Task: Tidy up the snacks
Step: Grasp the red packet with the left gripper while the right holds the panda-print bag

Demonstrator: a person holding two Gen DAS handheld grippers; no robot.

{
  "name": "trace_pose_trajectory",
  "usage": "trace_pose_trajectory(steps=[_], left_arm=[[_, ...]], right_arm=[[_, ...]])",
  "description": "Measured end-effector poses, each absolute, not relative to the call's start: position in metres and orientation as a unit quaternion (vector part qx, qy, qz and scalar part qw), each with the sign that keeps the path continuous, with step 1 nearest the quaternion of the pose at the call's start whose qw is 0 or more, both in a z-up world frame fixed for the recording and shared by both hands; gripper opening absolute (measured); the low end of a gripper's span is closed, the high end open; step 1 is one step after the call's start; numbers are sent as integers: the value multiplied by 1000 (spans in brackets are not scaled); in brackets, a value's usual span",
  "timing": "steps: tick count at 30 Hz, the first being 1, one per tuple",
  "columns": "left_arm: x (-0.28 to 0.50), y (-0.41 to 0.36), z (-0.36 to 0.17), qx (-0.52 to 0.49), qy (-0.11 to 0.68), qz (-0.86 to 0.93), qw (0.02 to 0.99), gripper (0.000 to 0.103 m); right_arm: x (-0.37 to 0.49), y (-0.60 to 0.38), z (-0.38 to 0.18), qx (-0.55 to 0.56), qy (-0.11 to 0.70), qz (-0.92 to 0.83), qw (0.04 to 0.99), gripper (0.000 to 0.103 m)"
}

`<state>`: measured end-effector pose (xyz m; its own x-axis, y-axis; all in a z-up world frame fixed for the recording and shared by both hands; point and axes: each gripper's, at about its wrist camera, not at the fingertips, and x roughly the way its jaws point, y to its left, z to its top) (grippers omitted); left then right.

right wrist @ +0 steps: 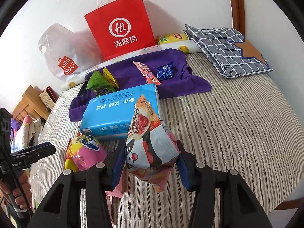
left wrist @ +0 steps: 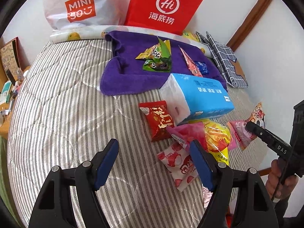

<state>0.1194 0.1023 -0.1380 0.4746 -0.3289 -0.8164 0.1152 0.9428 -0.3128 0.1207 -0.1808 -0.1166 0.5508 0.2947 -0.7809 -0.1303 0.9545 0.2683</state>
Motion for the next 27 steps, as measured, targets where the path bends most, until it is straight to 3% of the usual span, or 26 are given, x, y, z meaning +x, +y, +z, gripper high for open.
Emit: trace_pose_trajectory(steps=[27], left_arm=[[139,101,-139,-127,504,-108,847,77]], right_arm=[[110,-182,-108,72,440,121,887,47]])
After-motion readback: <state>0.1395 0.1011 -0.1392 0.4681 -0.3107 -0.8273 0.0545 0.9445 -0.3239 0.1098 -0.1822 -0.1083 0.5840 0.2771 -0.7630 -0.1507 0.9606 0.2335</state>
